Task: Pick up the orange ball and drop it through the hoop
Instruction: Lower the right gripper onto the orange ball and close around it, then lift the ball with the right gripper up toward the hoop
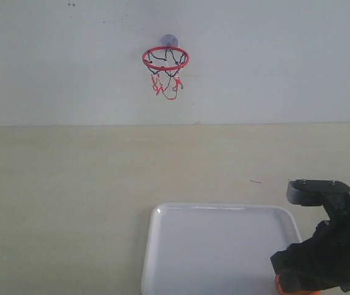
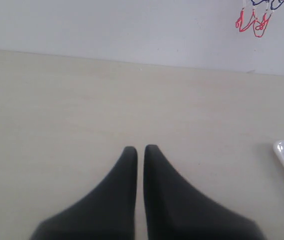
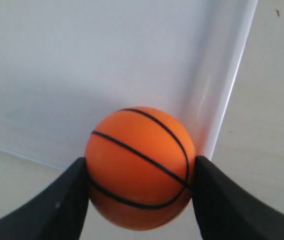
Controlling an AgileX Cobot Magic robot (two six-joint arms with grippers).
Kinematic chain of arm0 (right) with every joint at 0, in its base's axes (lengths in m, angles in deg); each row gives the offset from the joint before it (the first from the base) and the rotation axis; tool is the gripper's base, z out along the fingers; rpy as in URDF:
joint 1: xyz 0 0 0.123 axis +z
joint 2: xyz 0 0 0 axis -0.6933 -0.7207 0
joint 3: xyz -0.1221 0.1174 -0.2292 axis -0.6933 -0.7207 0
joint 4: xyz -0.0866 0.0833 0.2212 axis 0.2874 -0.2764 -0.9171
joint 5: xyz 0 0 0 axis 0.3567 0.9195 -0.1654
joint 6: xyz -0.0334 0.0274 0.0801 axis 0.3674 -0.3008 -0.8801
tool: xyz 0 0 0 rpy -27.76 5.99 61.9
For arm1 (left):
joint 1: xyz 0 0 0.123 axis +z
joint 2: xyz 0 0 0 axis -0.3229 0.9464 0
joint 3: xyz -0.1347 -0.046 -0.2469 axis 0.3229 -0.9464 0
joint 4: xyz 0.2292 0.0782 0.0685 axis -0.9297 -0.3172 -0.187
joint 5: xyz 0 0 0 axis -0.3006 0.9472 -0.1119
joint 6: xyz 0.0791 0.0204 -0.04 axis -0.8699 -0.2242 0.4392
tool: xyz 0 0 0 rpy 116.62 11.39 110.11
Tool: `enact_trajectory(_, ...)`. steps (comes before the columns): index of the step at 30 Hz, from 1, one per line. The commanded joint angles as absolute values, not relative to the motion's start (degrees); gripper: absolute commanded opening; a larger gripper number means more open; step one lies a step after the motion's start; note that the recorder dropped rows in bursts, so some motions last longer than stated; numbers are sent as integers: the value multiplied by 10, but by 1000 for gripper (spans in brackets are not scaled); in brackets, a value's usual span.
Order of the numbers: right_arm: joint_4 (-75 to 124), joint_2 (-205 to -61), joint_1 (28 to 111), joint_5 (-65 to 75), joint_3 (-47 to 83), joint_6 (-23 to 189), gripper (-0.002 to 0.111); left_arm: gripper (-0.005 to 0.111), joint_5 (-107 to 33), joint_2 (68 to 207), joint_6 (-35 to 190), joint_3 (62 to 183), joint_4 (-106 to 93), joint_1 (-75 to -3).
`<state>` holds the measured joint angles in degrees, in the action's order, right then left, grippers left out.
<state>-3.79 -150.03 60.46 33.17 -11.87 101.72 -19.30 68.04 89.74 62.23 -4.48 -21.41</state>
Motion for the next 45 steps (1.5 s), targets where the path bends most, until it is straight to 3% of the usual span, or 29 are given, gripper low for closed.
enact_trajectory(1, -34, -1501, 605, 337, -116, 1021, 35, 4, -195, 678, 902, 620, -47, -212)
enact_trajectory(4, -34, -1501, 605, 332, -116, 1012, 21, 4, -195, 678, 902, 620, -47, -212)
enact_trajectory(7, -34, -1501, 605, 330, -116, 1008, 0, 4, -195, 678, 902, 620, -47, -212)
enact_trajectory(26, -65, -1499, 605, 370, -56, 1008, 0, 4, -195, 678, 902, 620, -47, -212)
enact_trajectory(33, -74, -1519, 605, 399, 163, 1024, 0, 4, -195, 678, 902, 620, -47, -212)
enact_trajectory(45, -275, -1741, 605, 480, 559, 1088, 0, 4, -195, 678, 902, 620, -47, -212)
